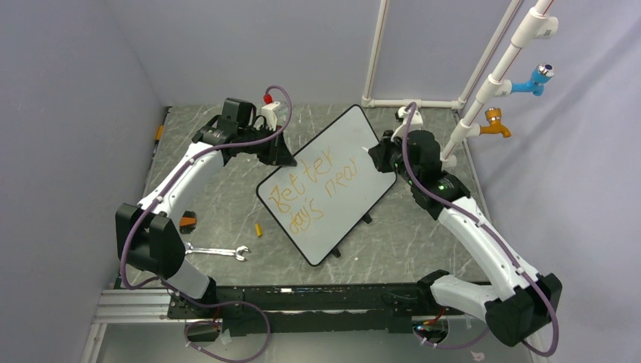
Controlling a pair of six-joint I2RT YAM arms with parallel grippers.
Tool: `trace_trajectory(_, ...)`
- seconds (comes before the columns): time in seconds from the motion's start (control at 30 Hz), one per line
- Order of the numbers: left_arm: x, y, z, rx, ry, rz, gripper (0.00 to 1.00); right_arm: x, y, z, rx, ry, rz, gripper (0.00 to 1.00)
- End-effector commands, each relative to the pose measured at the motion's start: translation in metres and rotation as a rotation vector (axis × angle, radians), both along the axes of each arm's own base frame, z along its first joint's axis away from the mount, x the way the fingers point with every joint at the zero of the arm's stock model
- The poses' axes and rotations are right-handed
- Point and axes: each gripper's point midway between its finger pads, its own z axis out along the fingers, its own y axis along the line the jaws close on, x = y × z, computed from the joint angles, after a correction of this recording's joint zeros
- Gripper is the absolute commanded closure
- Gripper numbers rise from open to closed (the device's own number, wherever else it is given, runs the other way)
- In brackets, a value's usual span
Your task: Write a sentence on the whiteboard
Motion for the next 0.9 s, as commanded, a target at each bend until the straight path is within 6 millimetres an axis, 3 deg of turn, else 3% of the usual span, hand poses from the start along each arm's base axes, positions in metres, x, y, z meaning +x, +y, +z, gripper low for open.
trace_trajectory(0.0,-0.007,-0.006,0.000,0.035,-0.075,-0.080,1.00,-0.013,-0.010,0.009,0.016,-0.014,-0.027,1.00)
trace_trajectory(0.4,-0.013,-0.002,0.001,0.052,-0.091,-0.103,1.00,-0.045,-0.022,-0.001,0.032,0.012,-0.025,1.00)
trace_trajectory(0.87,-0.019,0.007,0.014,0.036,-0.116,-0.101,1.00,-0.051,-0.022,-0.016,0.040,0.043,-0.017,1.00)
